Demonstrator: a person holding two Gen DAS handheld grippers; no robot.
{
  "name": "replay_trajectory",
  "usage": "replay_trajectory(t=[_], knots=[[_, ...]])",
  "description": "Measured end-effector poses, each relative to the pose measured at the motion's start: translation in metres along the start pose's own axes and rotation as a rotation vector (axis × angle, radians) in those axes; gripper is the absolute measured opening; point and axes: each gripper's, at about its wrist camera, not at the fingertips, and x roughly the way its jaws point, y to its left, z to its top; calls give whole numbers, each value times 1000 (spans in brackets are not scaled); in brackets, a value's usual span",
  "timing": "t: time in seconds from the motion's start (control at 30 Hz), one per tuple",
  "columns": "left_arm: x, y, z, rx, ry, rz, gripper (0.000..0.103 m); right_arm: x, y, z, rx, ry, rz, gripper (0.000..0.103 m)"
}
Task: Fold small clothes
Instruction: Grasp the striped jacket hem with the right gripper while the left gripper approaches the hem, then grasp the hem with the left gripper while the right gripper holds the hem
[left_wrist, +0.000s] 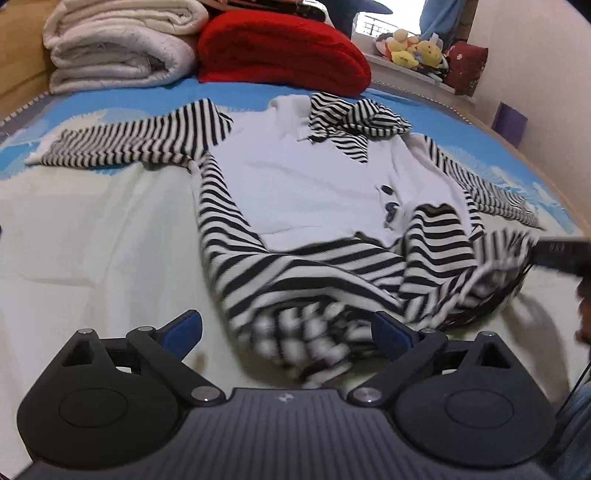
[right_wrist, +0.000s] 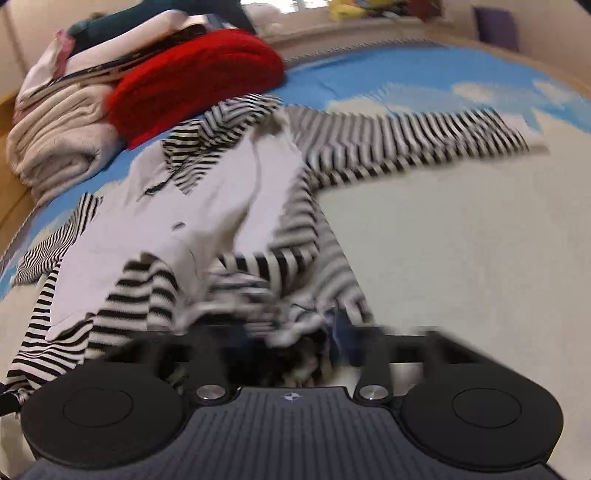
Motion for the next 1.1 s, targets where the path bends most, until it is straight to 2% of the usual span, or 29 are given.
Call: replay_trajectory(t=[0.1,0.23,0.63,0.67,0.8,0.83,0.9,1.0,1.07,1.1], knots=[[0,-1,2,15,-21,23,100,-3,-2,16,72,-51,12,28],[6,2,3,10,0,39,100,14,-2,24,132,-14,2,28],[4,-2,2,42,14,4,100,25,3,21,136,16,-35,28],[3,-2,1,47,21,-22,100,25,3,21,137,18,-36,28],[-8,10,1,47,61,-251,100,29,1,20,147,33,-48,28],[-10,12,-1,49,59,-273,101,29,1,20,150,38,-49,28],[-7,10,-4,64,67,-252,101,28,1,20,150,40,-47,28],[8,2,-7,99,114,-173,100,27,3,21,141,36,-45,29],[16,-1,-6,111,124,-163,92,27,4,21,140,37,-43,29],[19,-4,-4,109,123,-162,78,27,4,21,142,36,-40,29]])
